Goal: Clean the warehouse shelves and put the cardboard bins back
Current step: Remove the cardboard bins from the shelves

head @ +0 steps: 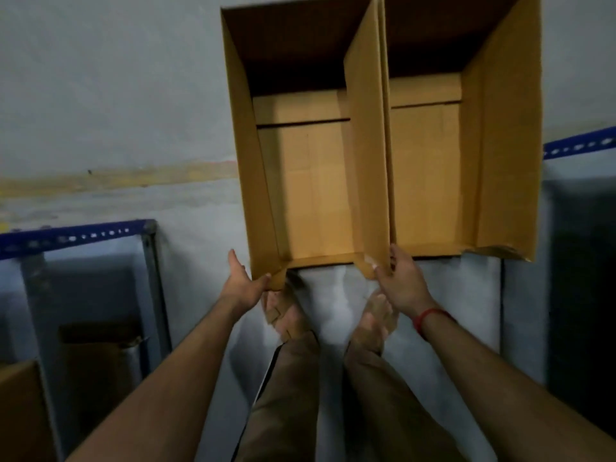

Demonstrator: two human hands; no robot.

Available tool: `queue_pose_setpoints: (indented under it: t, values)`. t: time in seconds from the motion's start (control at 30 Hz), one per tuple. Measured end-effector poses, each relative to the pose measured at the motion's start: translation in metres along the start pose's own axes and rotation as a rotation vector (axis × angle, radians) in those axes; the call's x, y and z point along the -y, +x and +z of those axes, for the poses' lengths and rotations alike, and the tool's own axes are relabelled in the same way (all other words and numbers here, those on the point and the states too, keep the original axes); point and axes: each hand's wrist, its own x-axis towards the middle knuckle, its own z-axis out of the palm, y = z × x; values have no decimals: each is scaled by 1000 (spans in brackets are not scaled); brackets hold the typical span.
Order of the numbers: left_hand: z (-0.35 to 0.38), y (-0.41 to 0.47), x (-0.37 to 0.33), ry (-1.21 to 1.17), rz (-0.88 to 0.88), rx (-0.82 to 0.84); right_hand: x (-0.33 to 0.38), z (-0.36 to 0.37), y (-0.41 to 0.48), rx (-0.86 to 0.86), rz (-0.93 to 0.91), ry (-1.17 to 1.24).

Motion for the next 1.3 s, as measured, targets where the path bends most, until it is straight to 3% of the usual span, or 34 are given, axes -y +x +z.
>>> queue_pose_setpoints:
  t: [0.13, 0.23, 0.37, 0.67, 0.93, 1.3]
  values:
    - [10, 35, 11, -46, -32, -13, 5, 19, 11, -140, -16, -180]
    - [10, 48, 5, 5, -21, -54, 10, 19, 28, -136, 55, -317]
    - [1, 49, -6, 190, 38, -65, 21, 6, 53, -60, 133, -306]
    - [-70, -18, -14, 327, 363, -143, 42, -8, 12, 56, 19, -86]
    - [-113, -114, -7, 267, 310, -237, 71, -14, -70, 37, -67, 187]
    - [-165, -252, -29, 230, 441, -353, 127, -89, -214, -303, -208, 45]
